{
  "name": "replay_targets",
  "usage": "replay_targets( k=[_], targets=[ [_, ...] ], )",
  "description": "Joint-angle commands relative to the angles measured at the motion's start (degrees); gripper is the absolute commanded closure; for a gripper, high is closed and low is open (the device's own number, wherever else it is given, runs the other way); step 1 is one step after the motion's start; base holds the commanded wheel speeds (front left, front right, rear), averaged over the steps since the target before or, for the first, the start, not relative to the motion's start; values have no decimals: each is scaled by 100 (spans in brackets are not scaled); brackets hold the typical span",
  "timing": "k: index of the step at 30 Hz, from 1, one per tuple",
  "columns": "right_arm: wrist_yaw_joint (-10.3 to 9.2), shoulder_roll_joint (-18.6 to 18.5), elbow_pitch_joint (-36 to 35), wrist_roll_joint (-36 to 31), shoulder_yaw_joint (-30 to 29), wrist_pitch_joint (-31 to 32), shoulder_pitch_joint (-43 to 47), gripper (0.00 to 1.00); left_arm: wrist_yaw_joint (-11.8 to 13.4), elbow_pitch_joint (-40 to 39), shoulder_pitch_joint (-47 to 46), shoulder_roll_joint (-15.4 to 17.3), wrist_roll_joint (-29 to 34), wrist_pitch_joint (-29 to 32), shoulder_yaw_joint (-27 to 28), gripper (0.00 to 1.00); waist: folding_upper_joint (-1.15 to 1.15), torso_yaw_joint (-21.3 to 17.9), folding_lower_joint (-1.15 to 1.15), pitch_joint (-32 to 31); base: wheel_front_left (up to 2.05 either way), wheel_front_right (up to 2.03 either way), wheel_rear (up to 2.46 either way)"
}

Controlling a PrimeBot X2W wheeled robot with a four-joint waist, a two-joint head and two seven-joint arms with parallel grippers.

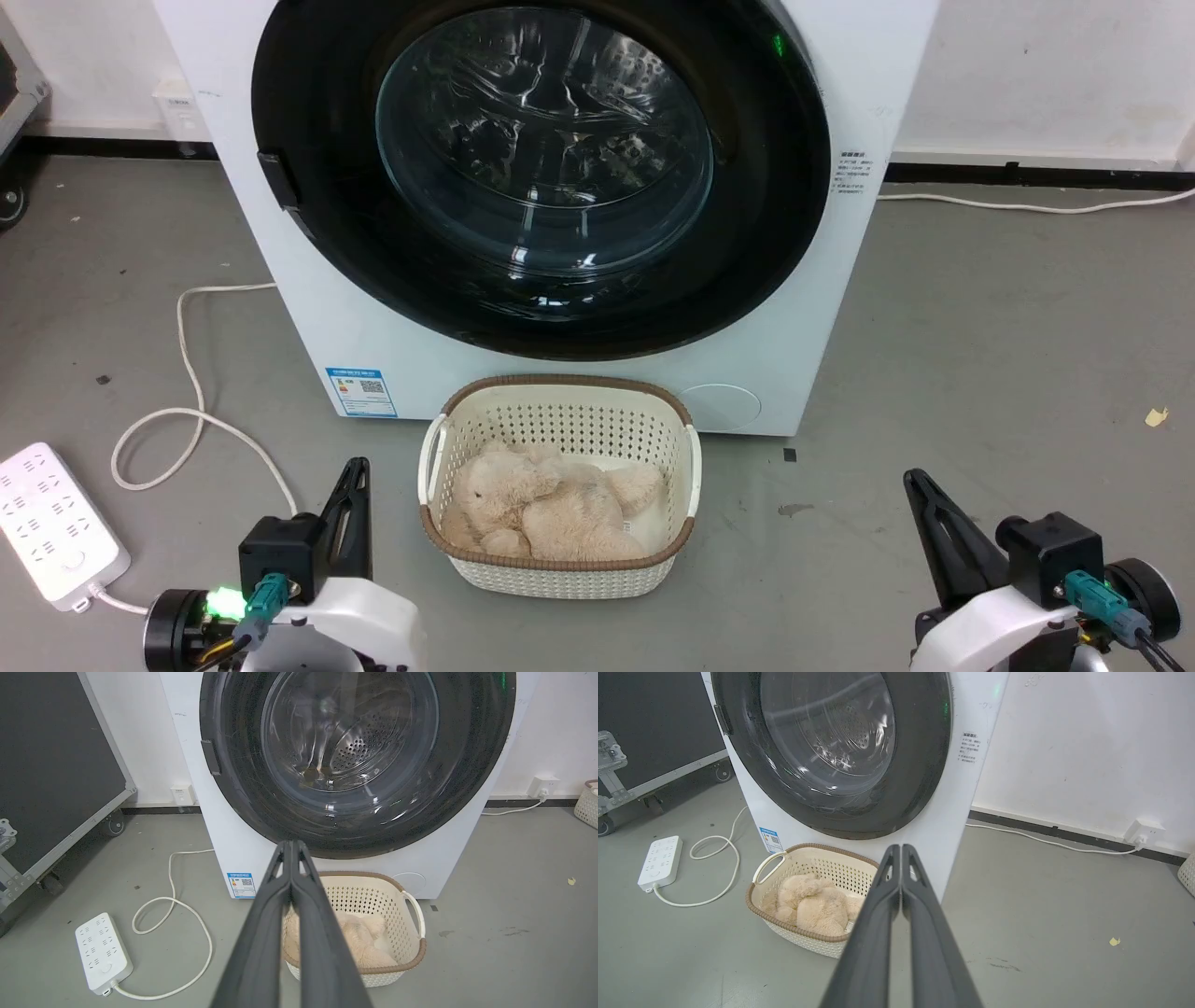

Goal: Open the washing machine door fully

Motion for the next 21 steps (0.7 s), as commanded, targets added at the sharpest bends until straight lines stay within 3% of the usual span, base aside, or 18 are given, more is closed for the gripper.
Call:
replay_targets(
  k=[1, 11, 12, 21],
  targets=[
    [-5, -3, -24, -13, -1, 3, -68, 100, 12, -21, 55, 10, 17, 2, 2, 100, 0, 0, 0, 0, 0, 0, 0],
    [-5, -3, -24, -13, -1, 3, -68, 100, 12, -21, 55, 10, 17, 2, 2, 100, 0, 0, 0, 0, 0, 0, 0],
    [0, 0, 1, 1, 2, 0, 1, 0, 0, 2, 0, 0, 0, 0, 1, 0, 0, 0, 0, 0, 0, 0, 0],
    [1, 0, -8, 60, -2, -64, 11, 0, 28, 7, 7, -1, -4, -64, -43, 0, 0, 0, 0, 5, 0, 0, 0]
  ],
)
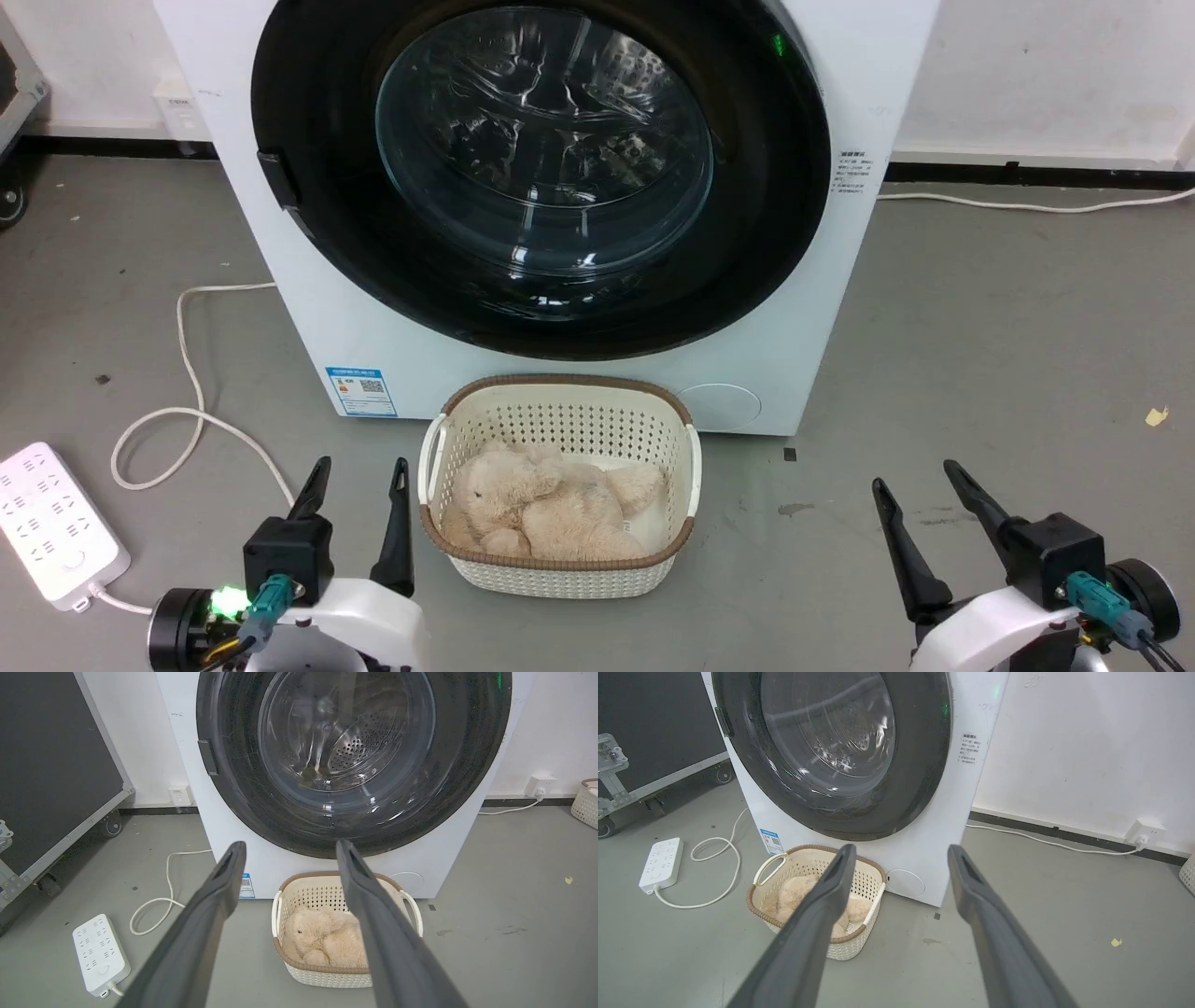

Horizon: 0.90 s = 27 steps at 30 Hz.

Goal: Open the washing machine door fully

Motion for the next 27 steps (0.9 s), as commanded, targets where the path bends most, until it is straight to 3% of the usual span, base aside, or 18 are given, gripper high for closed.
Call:
replay_targets(
  k=[1, 27],
  targets=[
    [0, 0, -21, 54, -6, -67, 11, 0, 38, 0, 11, 1, -6, -76, -32, 0, 0, 1, 0, 5, 0, 0, 0],
    [-2, -19, -117, 114, -191, -366, -445, 0, 172, -124, -170, 20, 0, -375, -267, 0, 0, 24, 0, 494, 0, 0, 0]
  ],
)
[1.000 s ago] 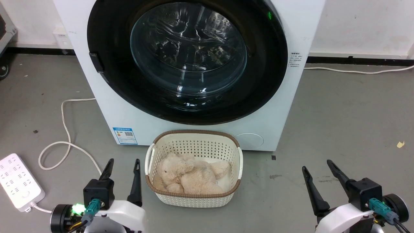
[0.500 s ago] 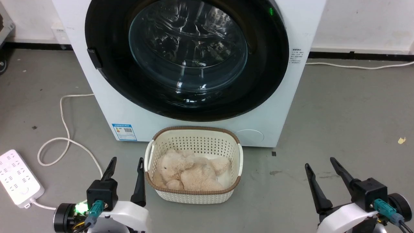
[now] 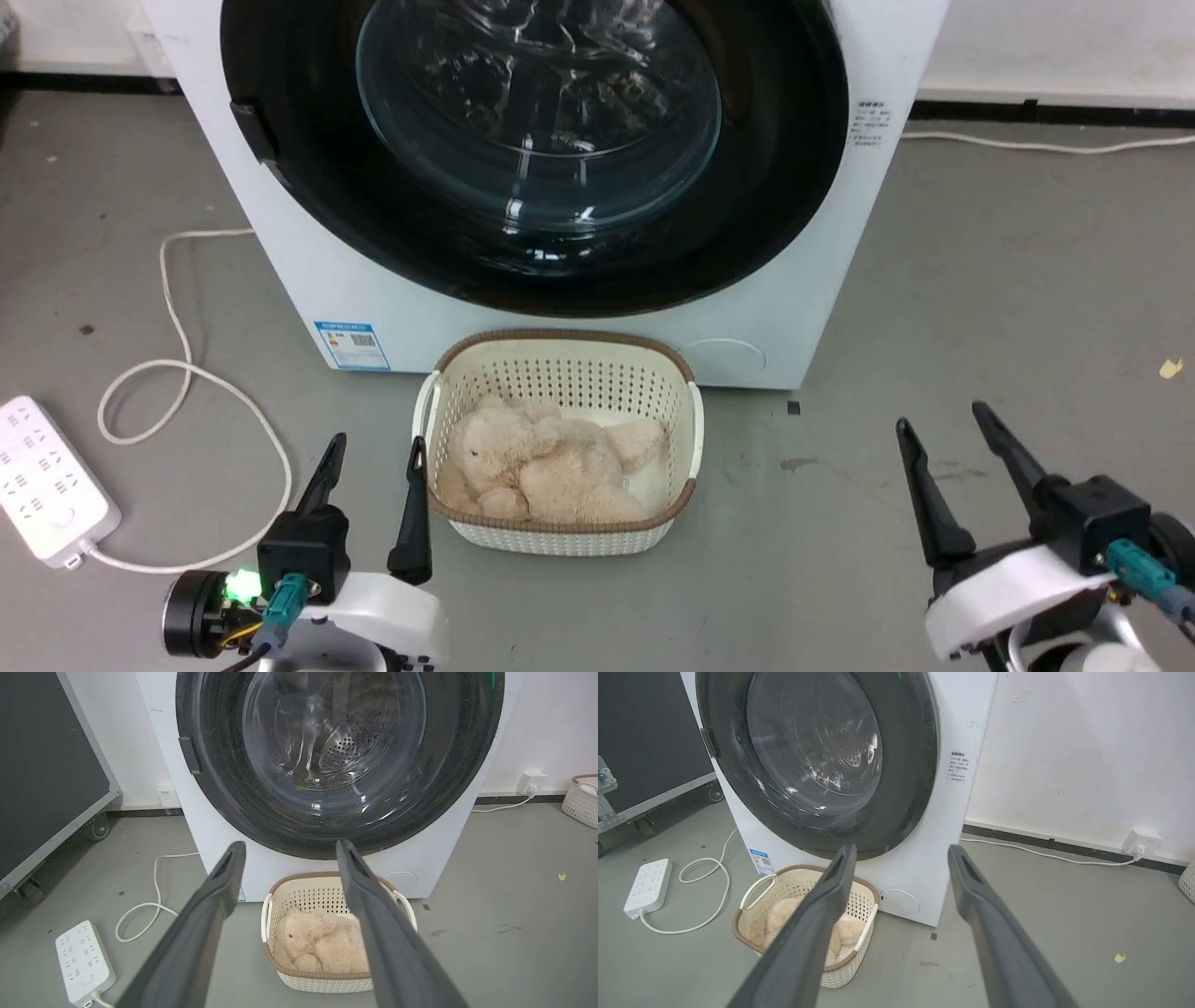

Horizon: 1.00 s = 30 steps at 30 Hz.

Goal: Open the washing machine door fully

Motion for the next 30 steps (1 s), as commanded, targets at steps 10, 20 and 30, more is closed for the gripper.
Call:
replay_targets(
  k=[10, 20, 30],
  targets=[
    [-2, -272, 117, 447, -66, -59, -755, 0, 87, -91, -218, 37, 4, -166, -108, 0, 0, 16, 0, 310, 0, 0, 0],
    [-3, -463, 349, 1114, -303, 191, -1553, 100, 151, -131, -326, 53, -6, -286, -211, 0, 0, 67, 0, 522, 0, 0, 0],
    [-3, -423, 881, 2113, -588, 651, -2485, 100, 213, -189, -457, 65, -10, -405, -326, 0, 0, 158, 0, 820, 0, 0, 0]
  ],
)
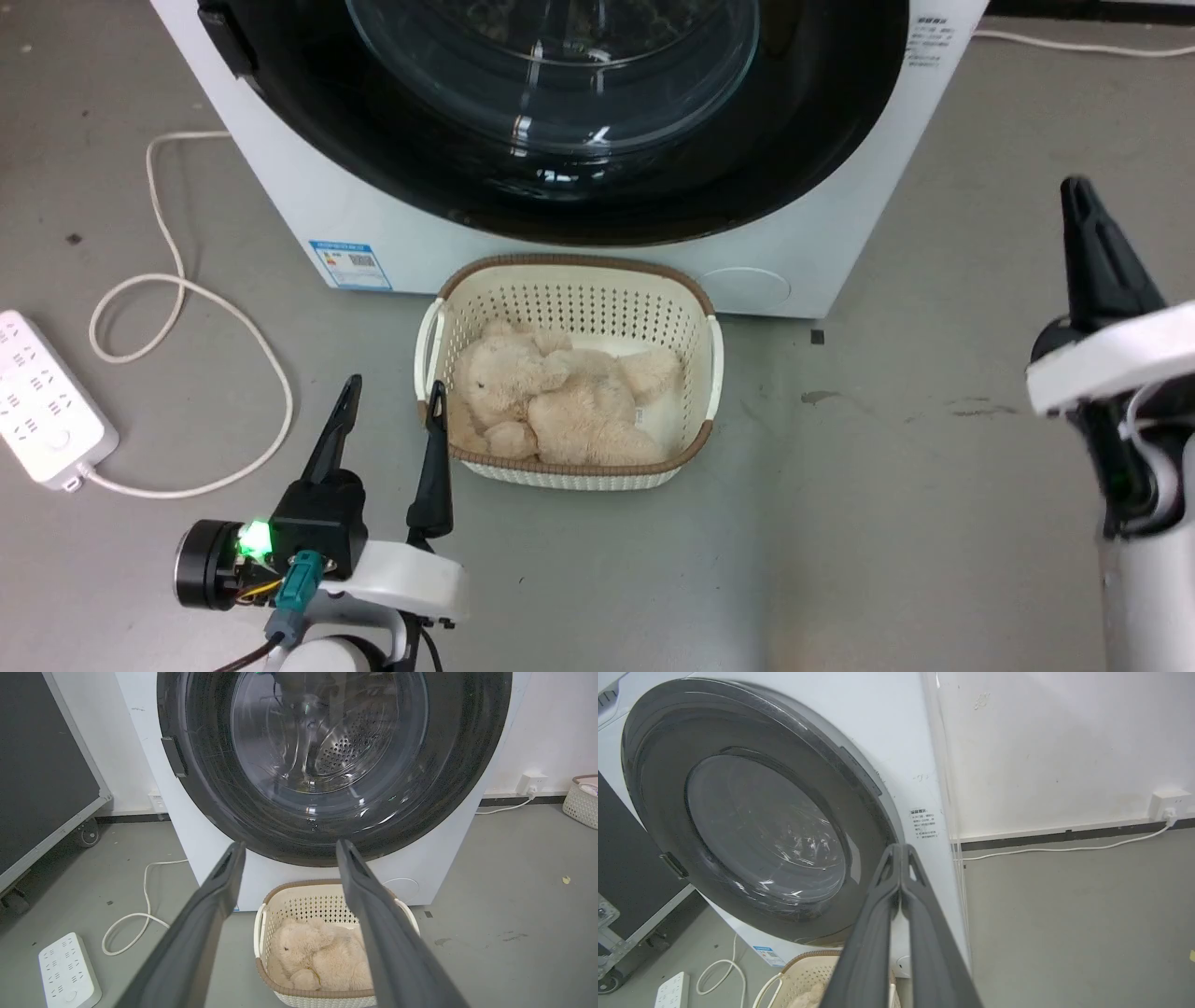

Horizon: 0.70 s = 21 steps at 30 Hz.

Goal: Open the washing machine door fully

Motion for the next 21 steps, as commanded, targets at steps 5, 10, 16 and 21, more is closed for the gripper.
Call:
replay_targets(
  k=[5, 10, 16, 21],
  targets=[
    [-2, 50, 462, 690, -317, 322, -684, 100, 85, -52, -138, 42, -17, -112, -57, 0, 0, 91, -1, 175, 0, 0, 0],
    [-3, 20, 912, 1089, -553, 587, -1225, 100, 117, -77, -163, 71, -26, -172, -88, 0, 0, 163, -1, 312, 0, 0, 0],
    [-3, -6, 1421, 1502, -822, 865, -1806, 100, 169, -117, -231, 69, -38, -243, -158, 0, 0, 251, -1, 483, 0, 0, 0],
    [-3, -56, 1877, 1833, -1023, 1247, -2264, 100, 205, -143, -291, 65, -45, -303, -230, 0, 0, 311, -1, 634, 0, 0, 0]
  ],
)
